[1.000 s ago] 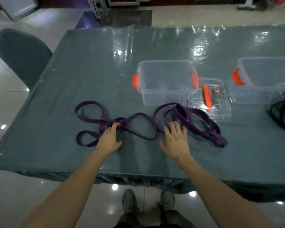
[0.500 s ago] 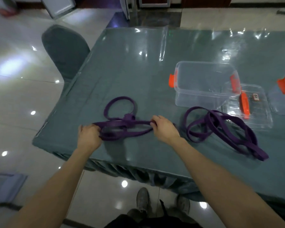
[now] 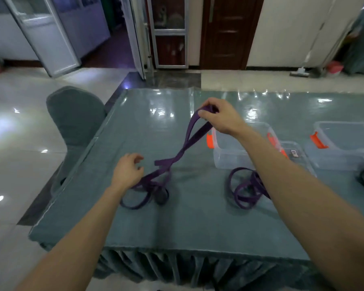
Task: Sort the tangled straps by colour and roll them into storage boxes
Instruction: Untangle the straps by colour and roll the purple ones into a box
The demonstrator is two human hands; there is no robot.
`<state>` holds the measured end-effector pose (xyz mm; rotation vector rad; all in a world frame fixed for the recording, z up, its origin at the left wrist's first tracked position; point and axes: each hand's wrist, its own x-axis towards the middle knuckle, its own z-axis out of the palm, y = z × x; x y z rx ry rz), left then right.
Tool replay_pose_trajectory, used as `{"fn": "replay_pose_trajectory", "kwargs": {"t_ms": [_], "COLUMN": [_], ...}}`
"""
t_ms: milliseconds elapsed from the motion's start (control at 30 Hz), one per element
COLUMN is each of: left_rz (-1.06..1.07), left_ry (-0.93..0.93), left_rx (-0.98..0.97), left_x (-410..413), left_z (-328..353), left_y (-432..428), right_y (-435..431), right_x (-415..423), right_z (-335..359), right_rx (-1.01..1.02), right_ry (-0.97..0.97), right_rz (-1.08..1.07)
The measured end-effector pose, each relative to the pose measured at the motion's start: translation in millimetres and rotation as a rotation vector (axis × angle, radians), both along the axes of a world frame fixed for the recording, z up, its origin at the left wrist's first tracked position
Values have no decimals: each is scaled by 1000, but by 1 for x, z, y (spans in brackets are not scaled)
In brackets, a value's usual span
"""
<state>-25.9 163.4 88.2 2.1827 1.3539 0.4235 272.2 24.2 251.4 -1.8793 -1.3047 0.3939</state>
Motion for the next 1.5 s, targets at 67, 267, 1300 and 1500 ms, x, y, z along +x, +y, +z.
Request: {"fn": "replay_pose_trajectory", "kwargs": {"t_ms": [67, 267, 1300, 1500], "left_rz": [-103, -399, -589, -638], "left_ry": [-168, -297, -184, -117], "left_rx": [-85, -244, -223, -180], "left_x": [25, 99, 234, 254], "left_z": [16, 64, 151, 93], "left_y": [-4, -17, -42, -73], "right_y": [-4, -20, -62, -90], "right_x": [5, 20, 113, 101], "right_z": [14, 48, 111, 60], "right_rx": [7, 121, -241, -123], "right_ry": [29, 152, -650, -395], "right_rz": [5, -8, 129, 135]}}
